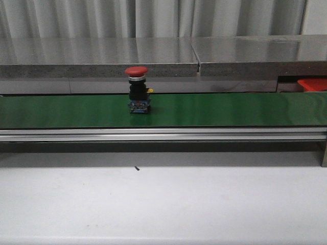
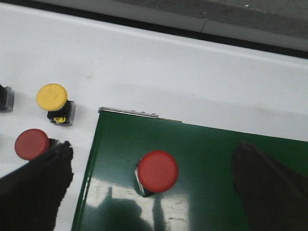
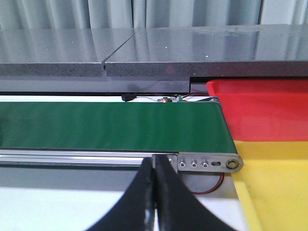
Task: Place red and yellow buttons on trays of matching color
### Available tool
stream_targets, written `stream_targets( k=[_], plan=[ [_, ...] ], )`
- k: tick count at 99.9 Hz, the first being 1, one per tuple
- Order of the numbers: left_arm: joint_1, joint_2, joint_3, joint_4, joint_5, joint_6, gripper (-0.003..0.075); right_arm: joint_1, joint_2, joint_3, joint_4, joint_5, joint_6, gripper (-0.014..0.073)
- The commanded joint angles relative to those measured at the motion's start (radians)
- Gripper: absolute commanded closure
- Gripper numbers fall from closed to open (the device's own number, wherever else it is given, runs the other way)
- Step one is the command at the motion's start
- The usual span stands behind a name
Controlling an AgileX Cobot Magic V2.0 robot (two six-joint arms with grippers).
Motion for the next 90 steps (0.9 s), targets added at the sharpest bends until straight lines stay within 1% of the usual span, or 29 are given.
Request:
stream_targets(
  k=[1, 13, 28, 48, 50, 57, 64, 71, 74, 76, 81, 83, 88, 90],
  plan=[
    [-0.047, -0.11, 0.019, -0.027, -0.051, 0.041, 0.0078, -0.004, -0.017, 0.0, -0.01, -0.075, -0.001, 0.0661],
    [-0.11, -0.218, 0.127, -0.025, -0.094, 0.072, 0.0078, -0.004, -0.017, 0.0, -0.01, -0.075, -0.001, 0.0661],
    [-0.17, -0.362, 0.313, -0.023, -0.176, 0.076, 0.0078, -0.004, -0.017, 0.0, -0.01, -0.075, -0.001, 0.0661],
    [-0.184, -0.591, 0.571, -0.023, -0.299, 0.076, 0.0081, -0.004, -0.017, 0.0, -0.01, -0.098, -0.001, 0.0661],
    [-0.184, -0.607, 0.596, -0.023, -0.31, 0.076, 0.0083, -0.004, -0.017, 0.0, -0.01, -0.117, -0.001, 0.0661],
    [-0.184, -0.686, 0.671, -0.026, -0.337, 0.076, 0.0106, -0.004, -0.017, 0.0, -0.01, -0.142, -0.001, 0.0661],
    [-0.184, -0.765, 0.729, -0.026, -0.333, 0.074, 0.0163, -0.004, -0.017, 0.0, -0.01, -0.159, -0.001, 0.0661],
    [-0.184, -0.838, 0.778, -0.026, -0.33, 0.074, 0.026, -0.004, -0.017, -0.002, -0.01, -0.162, -0.001, 0.0661],
    [-0.184, -0.871, 0.798, -0.026, -0.33, 0.074, 0.0323, -0.004, -0.017, -0.003, -0.009, -0.161, -0.001, 0.0661],
    [-0.184, -0.89, 0.806, -0.026, -0.33, 0.074, 0.035, -0.004, -0.017, -0.005, -0.009, -0.158, -0.001, 0.0661],
    [-0.184, -0.927, 0.833, -0.026, -0.33, 0.074, 0.047, -0.004, -0.017, -0.015, 0.008, -0.143, -0.001, 0.0661],
    [-0.184, -0.941, 0.839, -0.026, -0.33, 0.074, 0.0501, -0.004, -0.016, -0.023, 0.014, -0.131, -0.001, 0.0661],
    [-0.184, -0.967, 0.857, -0.026, -0.33, 0.074, 0.0631, -0.004, -0.012, -0.048, 0.041, -0.092, -0.001, 0.0661],
    [-0.184, -0.972, 0.859, -0.026, -0.33, 0.074, 0.0664, -0.004, -0.01, -0.063, 0.046, -0.072, -0.001, 0.0661]
  ],
)
